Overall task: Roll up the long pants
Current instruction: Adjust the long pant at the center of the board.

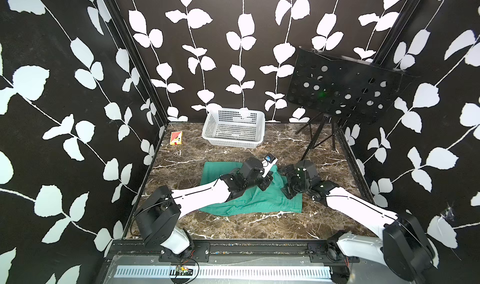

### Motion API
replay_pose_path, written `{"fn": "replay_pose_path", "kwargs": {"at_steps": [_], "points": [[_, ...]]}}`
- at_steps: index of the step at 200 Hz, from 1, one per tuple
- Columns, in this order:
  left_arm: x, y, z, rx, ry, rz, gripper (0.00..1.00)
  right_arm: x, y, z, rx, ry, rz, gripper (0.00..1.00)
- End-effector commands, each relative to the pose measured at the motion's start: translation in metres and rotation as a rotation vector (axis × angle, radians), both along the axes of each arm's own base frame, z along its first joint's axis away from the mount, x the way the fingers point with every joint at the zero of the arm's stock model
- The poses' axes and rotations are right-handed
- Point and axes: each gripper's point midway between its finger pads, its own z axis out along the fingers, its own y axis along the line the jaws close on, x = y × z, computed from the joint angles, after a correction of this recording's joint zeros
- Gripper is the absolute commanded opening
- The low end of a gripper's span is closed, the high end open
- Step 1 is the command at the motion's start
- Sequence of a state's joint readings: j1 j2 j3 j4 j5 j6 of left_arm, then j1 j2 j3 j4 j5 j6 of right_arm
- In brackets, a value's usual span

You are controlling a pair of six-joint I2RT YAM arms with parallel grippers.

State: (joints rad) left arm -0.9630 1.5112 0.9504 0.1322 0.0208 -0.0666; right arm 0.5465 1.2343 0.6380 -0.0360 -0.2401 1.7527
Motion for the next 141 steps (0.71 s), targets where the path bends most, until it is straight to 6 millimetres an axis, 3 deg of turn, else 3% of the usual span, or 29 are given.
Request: {"fn": "replay_pose_path", "kwargs": {"at_steps": [1, 42, 99, 141], "points": [[0.000, -0.006, 0.017, -0.021, -0.042, -0.039, 0.00, 0.006, 0.016, 0.010, 0.261, 0.216, -0.223, 0.99], [-0.004, -0.009, 0.032, -0.104, -0.033, -0.041, 0.00, 0.014, 0.000, -0.003, 0.257, 0.190, -0.338, 0.99], [-0.011, -0.012, 0.042, -0.141, -0.023, -0.074, 0.00, 0.060, 0.034, 0.008, 0.330, 0.136, -0.296, 0.99], [-0.018, -0.014, 0.052, -0.177, -0.036, -0.112, 0.00, 0.092, 0.028, 0.021, 0.348, 0.072, -0.305, 0.96]]}}
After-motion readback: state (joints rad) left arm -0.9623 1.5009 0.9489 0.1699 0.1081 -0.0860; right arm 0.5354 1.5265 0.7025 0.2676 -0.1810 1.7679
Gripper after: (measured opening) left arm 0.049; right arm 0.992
